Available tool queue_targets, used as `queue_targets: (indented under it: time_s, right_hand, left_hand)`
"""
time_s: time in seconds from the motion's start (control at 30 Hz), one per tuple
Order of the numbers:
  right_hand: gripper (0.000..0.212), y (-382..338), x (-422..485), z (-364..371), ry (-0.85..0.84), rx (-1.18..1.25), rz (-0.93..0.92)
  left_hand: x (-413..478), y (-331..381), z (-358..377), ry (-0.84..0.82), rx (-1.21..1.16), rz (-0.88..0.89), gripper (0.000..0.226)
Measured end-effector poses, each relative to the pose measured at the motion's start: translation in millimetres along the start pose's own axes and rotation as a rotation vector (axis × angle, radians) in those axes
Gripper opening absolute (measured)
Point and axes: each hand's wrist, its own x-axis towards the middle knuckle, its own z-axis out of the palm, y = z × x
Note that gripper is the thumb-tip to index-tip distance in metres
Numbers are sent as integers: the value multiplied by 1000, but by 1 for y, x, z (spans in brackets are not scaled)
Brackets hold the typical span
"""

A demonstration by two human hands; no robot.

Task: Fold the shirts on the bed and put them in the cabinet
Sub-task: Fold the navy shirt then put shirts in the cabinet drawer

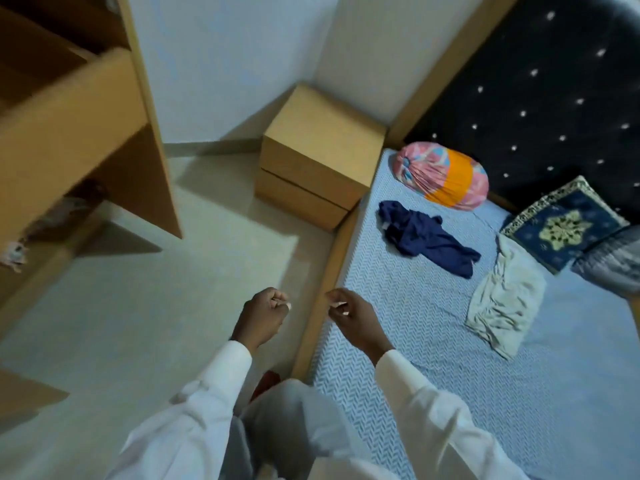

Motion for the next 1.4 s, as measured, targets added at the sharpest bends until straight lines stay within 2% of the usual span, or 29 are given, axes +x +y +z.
queue_targets:
  time_s: [0.27, 0.43, 0.6, 0.73, 0.93, 1.0, 1.07, 1.1, 1.13, 1.2, 1.27, 1.33, 1.4]
  right_hand:
    - [23, 164, 41, 44, 245, 18, 99]
    - [36, 255, 56, 60, 251, -37, 138]
    - [48, 317, 47, 52, 272, 2, 141]
    - [56, 343, 45, 30, 236, 14, 123]
    - [56, 378, 100, -22, 191, -75, 89]
    - [59, 379, 119, -30, 149, -170, 84]
    - [63, 397, 164, -65, 105, -272, 120]
    - [64, 392, 174, -71, 81, -352, 112]
    - [64, 390, 189, -81, 67, -413, 107]
    - [61, 381, 225, -100, 68, -509, 88]
    - [57, 369, 257, -110, 66, -596, 47]
    - [52, 359, 284, -117, 66, -723, 3]
    - [46, 353, 308, -119, 34, -841, -4]
  left_hand:
    - [104, -91, 114, -128, 86, 152, 9]
    - [144, -108, 175, -188, 276, 285, 19]
    - [152, -118, 235, -215, 420, 325, 26]
    - [145, -130, 275, -181, 635, 396, 34]
    - [173, -99, 329, -214, 973, 394, 72]
    - [174, -89, 333, -195, 1158, 405, 85]
    - [200, -70, 368, -179, 1325, 391, 99]
    - [199, -69, 370, -168, 1369, 375, 100]
    - [203, -67, 376, -158, 1304, 324, 91]
    - [216, -67, 392, -25, 1001, 216, 63]
    - [225, -70, 399, 67, 880, 178, 63]
    - [231, -71, 401, 12, 980, 177, 64]
    - [231, -68, 400, -177, 1222, 226, 68]
